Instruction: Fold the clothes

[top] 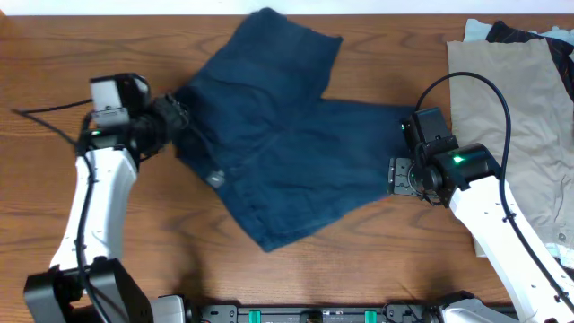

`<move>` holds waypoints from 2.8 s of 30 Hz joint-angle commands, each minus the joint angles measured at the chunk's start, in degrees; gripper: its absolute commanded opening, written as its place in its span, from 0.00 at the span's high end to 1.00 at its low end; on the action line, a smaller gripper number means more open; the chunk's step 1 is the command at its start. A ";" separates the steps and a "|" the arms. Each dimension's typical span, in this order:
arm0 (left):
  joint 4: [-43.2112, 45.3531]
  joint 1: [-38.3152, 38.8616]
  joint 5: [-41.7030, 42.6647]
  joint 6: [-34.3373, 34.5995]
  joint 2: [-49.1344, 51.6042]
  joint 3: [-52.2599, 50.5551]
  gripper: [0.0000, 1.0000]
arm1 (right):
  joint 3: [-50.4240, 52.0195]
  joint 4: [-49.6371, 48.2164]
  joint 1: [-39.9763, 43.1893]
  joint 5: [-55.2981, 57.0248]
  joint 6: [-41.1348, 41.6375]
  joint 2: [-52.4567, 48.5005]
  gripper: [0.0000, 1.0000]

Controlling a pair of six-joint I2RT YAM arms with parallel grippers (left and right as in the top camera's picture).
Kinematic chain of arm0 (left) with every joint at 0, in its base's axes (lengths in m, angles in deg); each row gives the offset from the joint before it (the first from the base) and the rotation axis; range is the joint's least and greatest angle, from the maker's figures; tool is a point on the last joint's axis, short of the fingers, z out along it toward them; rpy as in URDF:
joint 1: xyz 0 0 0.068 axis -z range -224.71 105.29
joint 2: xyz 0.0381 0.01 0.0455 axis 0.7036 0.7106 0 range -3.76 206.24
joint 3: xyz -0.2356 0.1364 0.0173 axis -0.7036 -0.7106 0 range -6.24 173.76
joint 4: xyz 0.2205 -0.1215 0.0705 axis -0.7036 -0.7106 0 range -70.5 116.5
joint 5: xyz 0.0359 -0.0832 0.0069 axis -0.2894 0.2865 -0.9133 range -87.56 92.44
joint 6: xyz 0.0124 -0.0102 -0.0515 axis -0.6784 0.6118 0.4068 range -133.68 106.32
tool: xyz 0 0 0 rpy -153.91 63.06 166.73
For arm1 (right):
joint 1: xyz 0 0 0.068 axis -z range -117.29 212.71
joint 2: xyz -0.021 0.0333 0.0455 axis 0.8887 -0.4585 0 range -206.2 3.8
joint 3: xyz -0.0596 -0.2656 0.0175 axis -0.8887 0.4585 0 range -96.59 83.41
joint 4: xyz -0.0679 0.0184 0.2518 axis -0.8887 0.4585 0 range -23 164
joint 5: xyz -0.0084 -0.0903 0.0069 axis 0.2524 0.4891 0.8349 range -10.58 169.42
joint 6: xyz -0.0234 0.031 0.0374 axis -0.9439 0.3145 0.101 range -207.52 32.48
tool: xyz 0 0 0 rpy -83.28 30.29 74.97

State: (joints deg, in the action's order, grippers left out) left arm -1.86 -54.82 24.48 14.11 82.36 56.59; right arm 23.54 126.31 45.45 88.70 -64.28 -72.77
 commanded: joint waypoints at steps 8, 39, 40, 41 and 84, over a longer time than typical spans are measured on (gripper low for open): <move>-30.36 4.46 1.51 -0.92 0.37 -3.74 0.02 | -0.70 -0.13 0.50 0.83 0.42 0.70 0.20; -7.26 38.07 1.81 53.07 0.37 -25.16 0.23 | -0.70 -1.57 0.48 0.81 2.45 0.70 0.17; -7.10 38.66 1.33 55.15 0.37 -25.16 0.25 | -0.70 -1.60 0.48 0.81 2.45 0.70 0.17; -6.93 39.28 1.22 57.05 0.37 -25.16 0.26 | -0.70 -1.64 0.48 0.81 2.45 0.70 0.17; -20.83 24.00 -26.34 46.56 0.28 -25.16 0.83 | 19.08 -7.32 0.37 -20.65 35.63 -2.08 0.37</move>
State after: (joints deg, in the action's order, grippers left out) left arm -22.47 -30.21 0.26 62.72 82.01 32.00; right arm 39.27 121.46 45.45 73.25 -42.66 -74.56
